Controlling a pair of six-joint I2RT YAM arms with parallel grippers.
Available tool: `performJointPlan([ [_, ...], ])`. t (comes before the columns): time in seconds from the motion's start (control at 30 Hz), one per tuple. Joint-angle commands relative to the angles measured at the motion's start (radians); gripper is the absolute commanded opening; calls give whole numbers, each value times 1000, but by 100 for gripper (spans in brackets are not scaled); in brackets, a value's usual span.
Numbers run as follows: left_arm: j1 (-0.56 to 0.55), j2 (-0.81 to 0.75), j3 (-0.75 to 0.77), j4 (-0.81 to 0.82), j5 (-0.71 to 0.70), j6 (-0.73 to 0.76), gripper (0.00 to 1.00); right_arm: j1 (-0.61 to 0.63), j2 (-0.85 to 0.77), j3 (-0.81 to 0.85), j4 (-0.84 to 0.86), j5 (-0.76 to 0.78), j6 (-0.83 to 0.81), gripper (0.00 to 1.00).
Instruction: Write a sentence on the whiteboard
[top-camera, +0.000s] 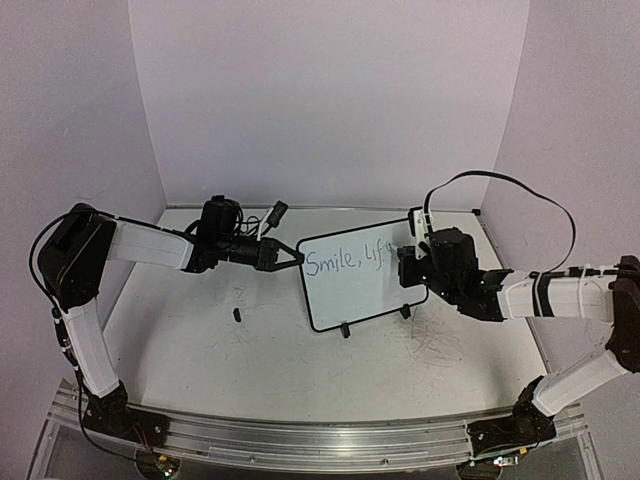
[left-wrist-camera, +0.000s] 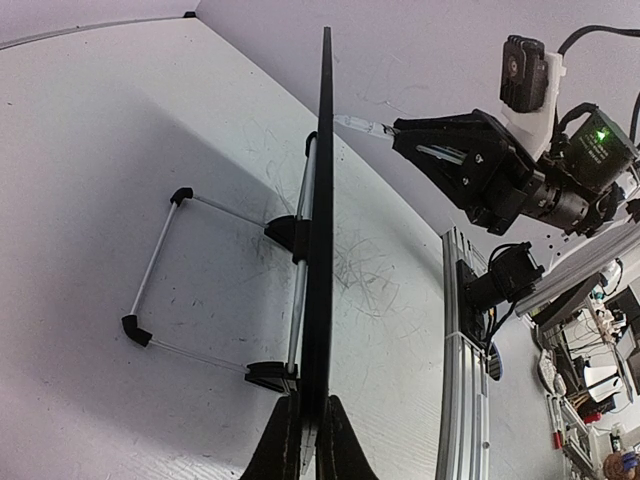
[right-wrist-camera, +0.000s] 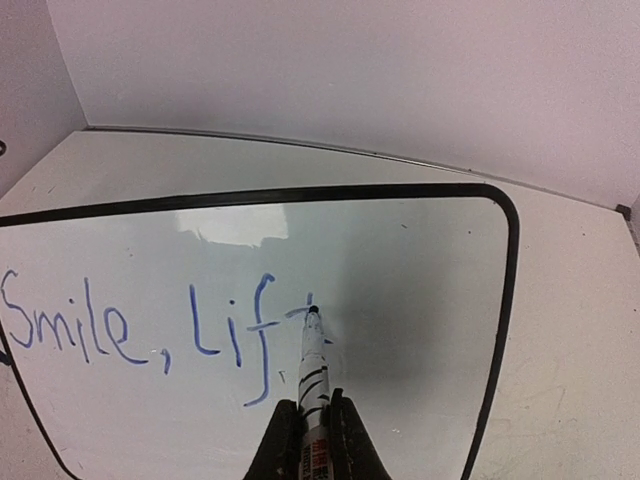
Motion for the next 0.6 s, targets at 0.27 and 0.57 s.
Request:
performJointPlan([
  [0.27, 1, -38, 17, -2, 22, 4, 0, -2, -303, -128, 37, -214, -66, 0],
  [0.57, 0, -42, 11, -2, 12, 6, 0, 151, -119, -40, 18, -308, -129, 0],
])
